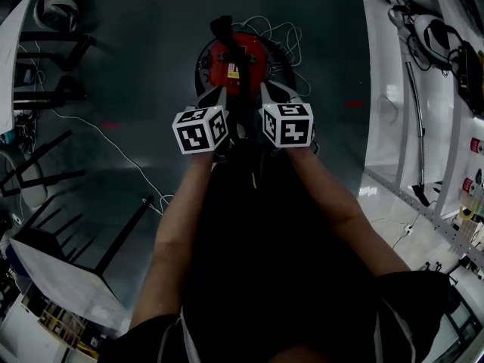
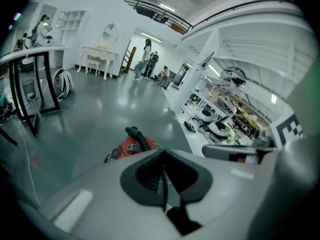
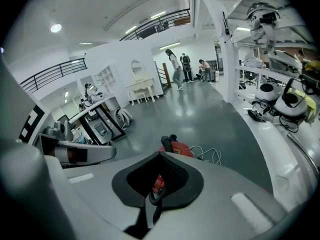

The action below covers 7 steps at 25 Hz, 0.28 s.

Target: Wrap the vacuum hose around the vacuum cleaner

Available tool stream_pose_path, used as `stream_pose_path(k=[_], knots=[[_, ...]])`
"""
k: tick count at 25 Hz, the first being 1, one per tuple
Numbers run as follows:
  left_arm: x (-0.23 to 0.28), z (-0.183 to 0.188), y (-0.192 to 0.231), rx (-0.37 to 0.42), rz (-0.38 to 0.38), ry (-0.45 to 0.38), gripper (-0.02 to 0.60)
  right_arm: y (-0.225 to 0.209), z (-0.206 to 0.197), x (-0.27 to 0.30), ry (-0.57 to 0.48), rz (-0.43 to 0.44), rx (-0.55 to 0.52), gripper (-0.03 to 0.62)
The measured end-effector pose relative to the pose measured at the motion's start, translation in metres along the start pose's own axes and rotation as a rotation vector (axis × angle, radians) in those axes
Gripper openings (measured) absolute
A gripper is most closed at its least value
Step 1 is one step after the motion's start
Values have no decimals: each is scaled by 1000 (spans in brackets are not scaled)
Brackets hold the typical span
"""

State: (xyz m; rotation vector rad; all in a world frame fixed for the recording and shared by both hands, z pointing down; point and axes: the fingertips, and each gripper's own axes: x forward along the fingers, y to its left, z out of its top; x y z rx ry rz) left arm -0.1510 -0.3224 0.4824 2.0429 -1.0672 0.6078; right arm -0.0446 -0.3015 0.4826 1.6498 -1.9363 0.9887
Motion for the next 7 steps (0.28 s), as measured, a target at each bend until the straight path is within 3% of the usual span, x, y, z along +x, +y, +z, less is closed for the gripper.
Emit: stream_pose_path(k=[7], knots=[[10,0,-1,5,-28,38,9,-1,-3,9,6,18,8,-6]])
